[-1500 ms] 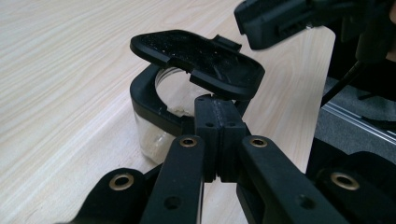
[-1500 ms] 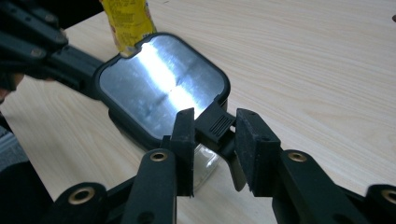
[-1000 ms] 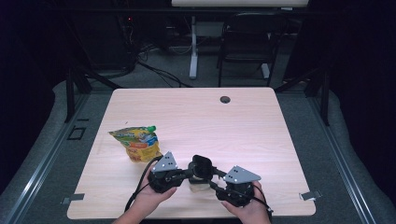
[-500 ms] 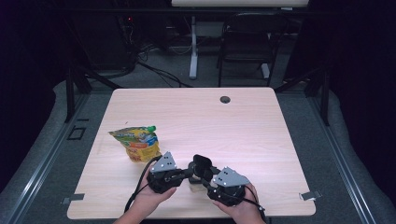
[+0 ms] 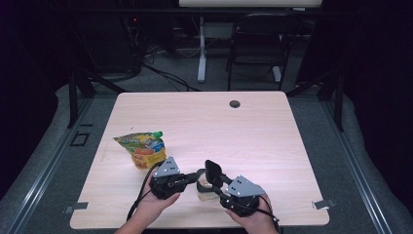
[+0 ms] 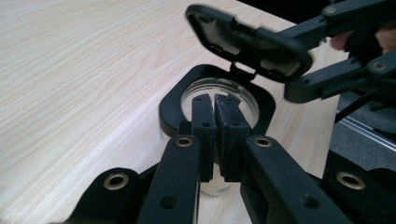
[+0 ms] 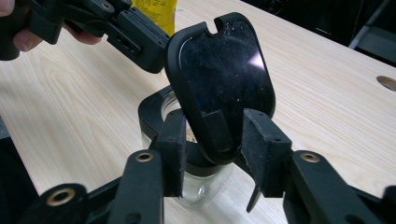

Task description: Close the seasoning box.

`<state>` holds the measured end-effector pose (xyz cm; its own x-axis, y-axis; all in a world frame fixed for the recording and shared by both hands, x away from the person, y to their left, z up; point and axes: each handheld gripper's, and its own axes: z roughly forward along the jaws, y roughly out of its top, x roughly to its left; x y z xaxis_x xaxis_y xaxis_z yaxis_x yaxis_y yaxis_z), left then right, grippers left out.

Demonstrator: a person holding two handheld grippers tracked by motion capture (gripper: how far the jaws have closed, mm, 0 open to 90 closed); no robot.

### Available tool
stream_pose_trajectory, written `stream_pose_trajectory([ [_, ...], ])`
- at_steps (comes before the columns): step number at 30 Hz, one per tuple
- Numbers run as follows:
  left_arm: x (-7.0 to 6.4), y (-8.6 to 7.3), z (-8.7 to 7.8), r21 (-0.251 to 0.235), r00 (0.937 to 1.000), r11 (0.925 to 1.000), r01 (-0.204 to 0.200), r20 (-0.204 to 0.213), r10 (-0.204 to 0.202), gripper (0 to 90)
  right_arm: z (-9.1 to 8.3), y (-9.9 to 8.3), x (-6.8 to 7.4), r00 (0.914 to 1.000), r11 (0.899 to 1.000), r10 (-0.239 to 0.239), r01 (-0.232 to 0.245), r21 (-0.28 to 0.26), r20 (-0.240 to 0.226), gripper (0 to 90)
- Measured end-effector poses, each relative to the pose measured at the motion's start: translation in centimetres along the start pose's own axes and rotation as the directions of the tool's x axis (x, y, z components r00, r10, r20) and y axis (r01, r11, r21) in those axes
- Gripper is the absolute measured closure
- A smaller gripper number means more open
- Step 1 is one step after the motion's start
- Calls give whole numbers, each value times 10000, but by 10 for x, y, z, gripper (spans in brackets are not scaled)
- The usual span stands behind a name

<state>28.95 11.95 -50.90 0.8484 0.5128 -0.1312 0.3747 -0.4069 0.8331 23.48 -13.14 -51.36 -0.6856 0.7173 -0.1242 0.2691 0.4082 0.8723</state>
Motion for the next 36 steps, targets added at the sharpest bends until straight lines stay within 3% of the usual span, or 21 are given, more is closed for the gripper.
stream_pose_trajectory([
  [5,2,-5,0,211,9997,9996,-174,-192,178,850,-8,-3,-7,9991,9992,399,-399,-16,113,655],
  [12,7,-9,-4,217,9993,9998,-52,-372,61,832,-17,-7,-20,9927,9930,1178,-1175,-123,264,709],
  [16,10,-10,-8,199,9988,9998,9,-494,1,821,-20,-10,-30,9828,9833,1818,-1814,-152,334,742],
  [20,14,-12,-12,152,9983,9998,99,-574,-90,816,-21,-12,-38,9676,9677,2509,-2501,-318,265,755],
  [23,16,-12,-16,92,9977,9999,142,-670,-135,812,-19,-13,-43,9619,9621,2720,-2713,-262,286,742],
  [29,17,-16,-21,97,9966,9998,201,-803,-192,806,-8,-12,-47,9611,9611,2758,-2755,-201,154,722],
  [34,16,-20,-26,130,9956,9998,175,-926,-162,807,1,-8,-48,9662,9662,2577,-2577,-22,-62,794],
  [36,16,-21,-29,105,9947,9998,178,-1010,-166,806,3,-6,-48,9696,9696,2446,-2447,45,99,822],
])
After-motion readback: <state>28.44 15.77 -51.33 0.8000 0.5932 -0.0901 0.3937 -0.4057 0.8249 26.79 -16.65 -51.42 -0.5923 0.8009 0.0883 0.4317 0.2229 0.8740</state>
